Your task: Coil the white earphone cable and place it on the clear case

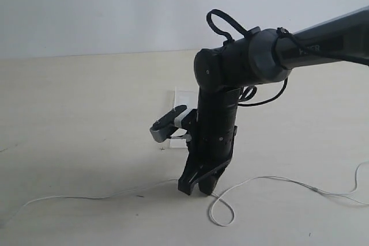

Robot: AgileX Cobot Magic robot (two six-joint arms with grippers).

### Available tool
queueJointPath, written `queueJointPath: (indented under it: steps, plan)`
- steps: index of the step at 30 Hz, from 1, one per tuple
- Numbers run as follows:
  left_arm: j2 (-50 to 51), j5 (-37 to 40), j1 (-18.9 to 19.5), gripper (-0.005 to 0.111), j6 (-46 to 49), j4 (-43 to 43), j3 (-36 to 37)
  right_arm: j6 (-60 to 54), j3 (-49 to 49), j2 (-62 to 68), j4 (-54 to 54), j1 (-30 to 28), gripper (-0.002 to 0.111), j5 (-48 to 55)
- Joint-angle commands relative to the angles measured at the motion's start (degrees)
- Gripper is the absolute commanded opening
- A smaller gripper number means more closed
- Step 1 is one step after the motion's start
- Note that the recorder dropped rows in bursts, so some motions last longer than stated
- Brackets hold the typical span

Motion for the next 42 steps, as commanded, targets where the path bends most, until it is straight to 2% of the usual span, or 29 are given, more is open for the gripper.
queueJointPath:
  steps: [1,6,10,12,15,17,18,21,29,42]
  plan:
    - [-0.3,-0.46,0.21,0.0,-0.03,-0.39,0.03,0.38,1.28,-0.12,-0.9,0.14,0.0,6.82]
    - [-0.3,-0.46,0.21,0.0,-0.03,-0.39,0.03,0.6,1.28,-7.43,-0.9,0.14,0.0,10.89]
    - [-0.3,-0.46,0.21,0.0,-0.03,-0.39,0.03,2.76,-0.5,-20.7,-0.9,0.14,0.0,10.89]
    - [-0.3,-0.46,0.21,0.0,-0.03,-0.39,0.03,3.44,-3.4,-26.63,-1.62,0.14,0.0,8.78]
    - [-0.3,-0.46,0.21,0.0,-0.03,-0.39,0.03,5.71,-8.16,-33.98,-3.04,0.14,0.0,0.11]
    - [-0.3,-0.46,0.21,0.0,-0.03,-0.39,0.03,5.26,-10.0,-36.29,-4.52,0.14,0.0,-0.3]
    - [-0.3,-0.46,0.21,0.0,-0.03,-0.39,0.03,8.65,-10.11,-37.88,-5.14,0.14,0.0,-2.06]
    - [-0.3,-0.46,0.21,0.0,-0.03,-0.39,0.03,5.12,-11.48,-38.33,-4.55,0.14,0.0,-1.22]
    - [-0.3,-0.46,0.21,0.0,-0.03,-0.39,0.03,5.45,-11.76,-38.92,-5.03,0.14,0.0,8.56]
    - [-0.3,-0.55,0.21,0.0,0.53,-0.1,0.03,8.05,-21.56,-41.95,-7.51,0.14,0.0,10.89]
